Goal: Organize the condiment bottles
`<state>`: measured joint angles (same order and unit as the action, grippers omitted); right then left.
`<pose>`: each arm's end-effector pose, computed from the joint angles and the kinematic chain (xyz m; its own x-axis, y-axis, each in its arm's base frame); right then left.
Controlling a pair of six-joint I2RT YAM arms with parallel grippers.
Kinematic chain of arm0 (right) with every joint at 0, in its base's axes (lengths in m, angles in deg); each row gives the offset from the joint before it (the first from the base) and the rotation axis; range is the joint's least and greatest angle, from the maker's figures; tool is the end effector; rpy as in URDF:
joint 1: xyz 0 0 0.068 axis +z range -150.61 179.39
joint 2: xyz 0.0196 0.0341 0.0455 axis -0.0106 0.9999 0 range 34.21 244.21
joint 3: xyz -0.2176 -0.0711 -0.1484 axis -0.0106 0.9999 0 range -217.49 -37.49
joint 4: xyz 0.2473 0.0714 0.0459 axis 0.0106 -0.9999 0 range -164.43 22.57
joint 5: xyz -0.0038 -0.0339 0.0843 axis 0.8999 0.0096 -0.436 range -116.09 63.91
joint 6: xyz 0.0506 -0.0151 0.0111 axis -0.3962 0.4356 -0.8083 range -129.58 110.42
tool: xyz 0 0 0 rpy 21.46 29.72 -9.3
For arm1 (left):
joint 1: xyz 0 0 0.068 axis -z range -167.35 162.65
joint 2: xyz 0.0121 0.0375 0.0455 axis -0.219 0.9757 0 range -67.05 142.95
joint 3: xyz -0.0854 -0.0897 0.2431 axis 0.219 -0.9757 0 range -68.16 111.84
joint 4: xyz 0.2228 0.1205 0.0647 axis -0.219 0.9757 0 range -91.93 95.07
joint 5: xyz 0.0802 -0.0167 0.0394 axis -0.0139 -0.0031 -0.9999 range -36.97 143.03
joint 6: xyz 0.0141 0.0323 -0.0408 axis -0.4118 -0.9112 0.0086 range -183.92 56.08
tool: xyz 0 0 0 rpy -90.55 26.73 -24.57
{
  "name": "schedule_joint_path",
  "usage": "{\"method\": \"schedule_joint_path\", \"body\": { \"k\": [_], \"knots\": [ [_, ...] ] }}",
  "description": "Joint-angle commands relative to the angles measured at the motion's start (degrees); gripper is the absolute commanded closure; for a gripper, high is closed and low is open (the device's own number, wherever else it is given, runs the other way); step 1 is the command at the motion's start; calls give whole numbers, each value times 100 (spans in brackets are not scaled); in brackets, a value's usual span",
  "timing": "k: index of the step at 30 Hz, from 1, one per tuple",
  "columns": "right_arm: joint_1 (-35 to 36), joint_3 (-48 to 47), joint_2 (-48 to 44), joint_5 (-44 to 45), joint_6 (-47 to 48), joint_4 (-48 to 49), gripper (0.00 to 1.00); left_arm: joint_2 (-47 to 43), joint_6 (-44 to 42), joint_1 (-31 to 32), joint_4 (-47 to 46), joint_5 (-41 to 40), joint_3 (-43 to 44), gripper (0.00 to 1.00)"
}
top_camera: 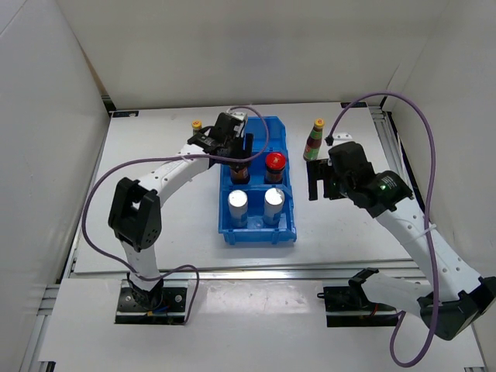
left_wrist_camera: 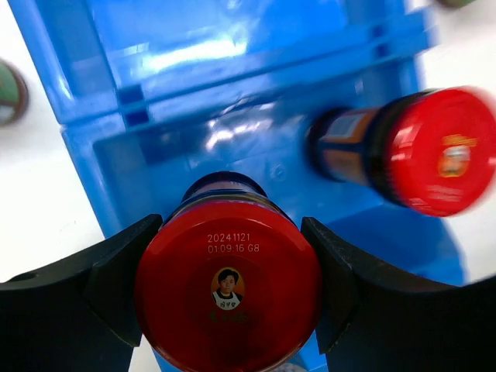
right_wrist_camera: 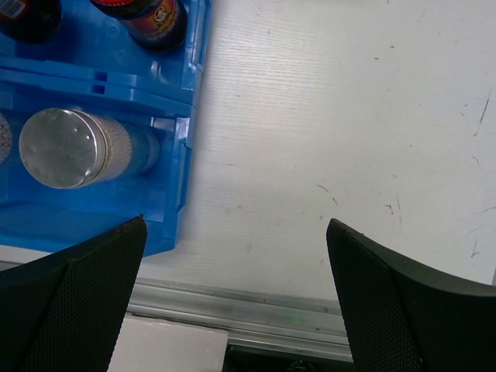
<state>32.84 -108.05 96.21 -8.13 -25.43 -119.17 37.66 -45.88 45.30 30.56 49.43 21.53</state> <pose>0.1796 0.1056 0.3685 -0.6412 -0.1121 -0.7591 -0.1679 0.9858 -0.0038 0.3491 -0.2210 0.2825 -0.7461 0.1109 -0.6566 0.2858 0.9439 -0.1652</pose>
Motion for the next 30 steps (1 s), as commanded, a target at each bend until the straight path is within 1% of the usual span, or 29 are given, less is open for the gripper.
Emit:
{"method": "schedule_joint_path", "body": {
  "k": [1, 4, 9, 10, 12, 13, 15, 16, 17, 18, 19, 20, 23, 25, 26, 28, 29, 30],
  "knots": [
    [3, -142, -223, 199, 39, -160, 0, -135, 68, 5, -612, -115, 13, 87],
    [3, -142, -275, 252, 39, -222, 0, -12, 68, 5, -674, -168, -48, 85],
    [3, -194, -329, 305, 39, -336, 0, 103, 68, 5, -727, -97, -48, 74],
    [3, -194, -329, 305, 39, -336, 0, 103, 68, 5, -727, -45, 4, 63],
    [3, -194, -329, 357, 39, -336, 0, 103, 68, 5, -727, -45, 5, 51],
    [3, -194, -329, 358, 39, -336, 0, 103, 68, 5, -727, -45, 5, 40],
    [3, -247, -276, 410, 39, -336, 0, 103, 68, 5, -727, -45, 57, 27],
    [3, -308, -276, 515, 39, -388, 0, 103, 68, 5, -727, -45, 57, 17],
    [3, -309, -215, 577, 39, -389, 0, 42, -11, 5, -727, -45, 57, 15],
    [3, -404, -145, 630, 39, -389, 0, 41, -11, 5, -666, -45, 110, 9],
    [3, -510, -144, 630, 39, -389, 0, -20, -64, 5, -665, -45, 197, 2],
    [3, -572, -66, 682, 39, -389, 0, -20, -64, 5, -604, -45, 250, 0],
    [-49, -800, 110, 736, 39, -389, 0, -82, -117, 5, -402, -45, 539, 0],
    [-49, -897, 251, 929, 39, -389, 0, -204, -178, 5, -166, -45, 707, 0],
    [-180, -950, 365, 929, 39, -389, 0, -257, -178, 5, -77, -97, 882, 0],
    [-321, -1055, 497, 929, 39, -179, 0, -441, -178, 5, 3, -333, 936, 0],
    [-548, -1056, 654, 546, 152, -56, 0, -755, -231, 5, 55, -439, 875, 0],
    [-689, -1056, 751, 377, 153, 50, 0, -941, -301, 5, 56, -701, 788, 0]
  ]
}}
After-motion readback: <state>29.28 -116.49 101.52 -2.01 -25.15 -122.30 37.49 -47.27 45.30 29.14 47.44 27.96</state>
